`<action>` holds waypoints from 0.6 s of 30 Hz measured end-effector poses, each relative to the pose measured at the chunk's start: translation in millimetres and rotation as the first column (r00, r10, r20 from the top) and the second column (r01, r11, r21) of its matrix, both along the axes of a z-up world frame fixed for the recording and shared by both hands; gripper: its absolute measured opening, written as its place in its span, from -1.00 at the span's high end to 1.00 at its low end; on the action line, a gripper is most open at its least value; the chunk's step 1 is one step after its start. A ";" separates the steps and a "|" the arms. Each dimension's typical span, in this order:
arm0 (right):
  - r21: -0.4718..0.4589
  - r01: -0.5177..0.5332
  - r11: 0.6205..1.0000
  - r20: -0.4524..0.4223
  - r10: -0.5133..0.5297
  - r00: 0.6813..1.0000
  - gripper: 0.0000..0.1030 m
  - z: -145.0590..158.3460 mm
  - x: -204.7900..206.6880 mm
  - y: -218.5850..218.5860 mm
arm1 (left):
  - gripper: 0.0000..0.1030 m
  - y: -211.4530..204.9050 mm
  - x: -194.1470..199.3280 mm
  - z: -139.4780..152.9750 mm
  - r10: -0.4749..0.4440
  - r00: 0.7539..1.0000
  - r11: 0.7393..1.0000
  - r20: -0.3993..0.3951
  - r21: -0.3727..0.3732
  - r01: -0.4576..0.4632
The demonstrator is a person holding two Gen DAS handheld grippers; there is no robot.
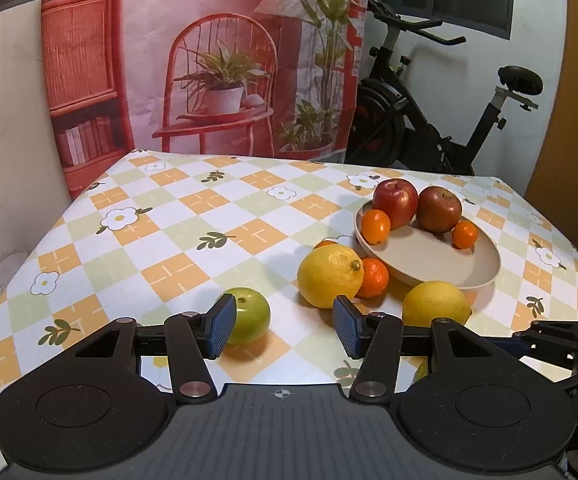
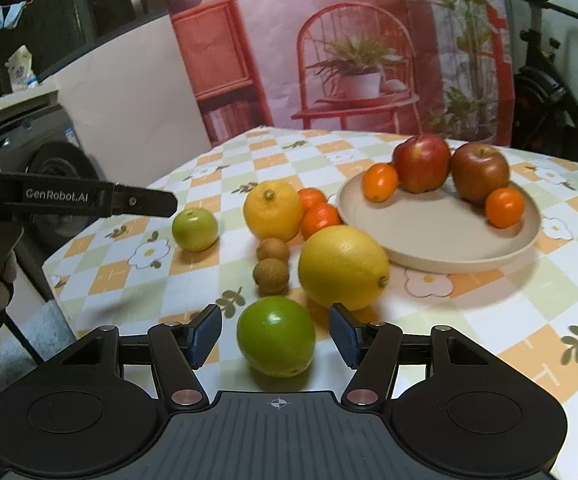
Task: Organize fruits
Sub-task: 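Move both grippers back toward the small green apples on the cloth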
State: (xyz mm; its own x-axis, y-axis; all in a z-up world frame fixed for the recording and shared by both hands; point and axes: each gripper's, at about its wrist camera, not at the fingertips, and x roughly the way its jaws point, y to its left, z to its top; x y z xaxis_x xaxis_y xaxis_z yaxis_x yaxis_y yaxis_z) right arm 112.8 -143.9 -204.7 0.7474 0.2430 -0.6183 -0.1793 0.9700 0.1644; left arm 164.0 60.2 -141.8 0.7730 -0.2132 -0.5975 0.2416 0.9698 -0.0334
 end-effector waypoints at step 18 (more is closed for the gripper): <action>-0.020 -0.033 0.999 -0.003 0.033 0.999 0.17 -13.2 3.9 1.3 | -0.10 -1.2 2.3 -5.5 -0.002 1.000 1.000 -0.030 0.005 0.002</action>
State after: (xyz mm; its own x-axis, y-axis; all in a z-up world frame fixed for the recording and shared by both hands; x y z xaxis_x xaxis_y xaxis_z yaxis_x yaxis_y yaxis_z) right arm 116.7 -142.6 -217.9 0.7373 0.2549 -0.6256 -0.2108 0.9667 0.1454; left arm 166.3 59.1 -147.3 0.7545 -0.2116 -0.6212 0.2424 0.9695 -0.0358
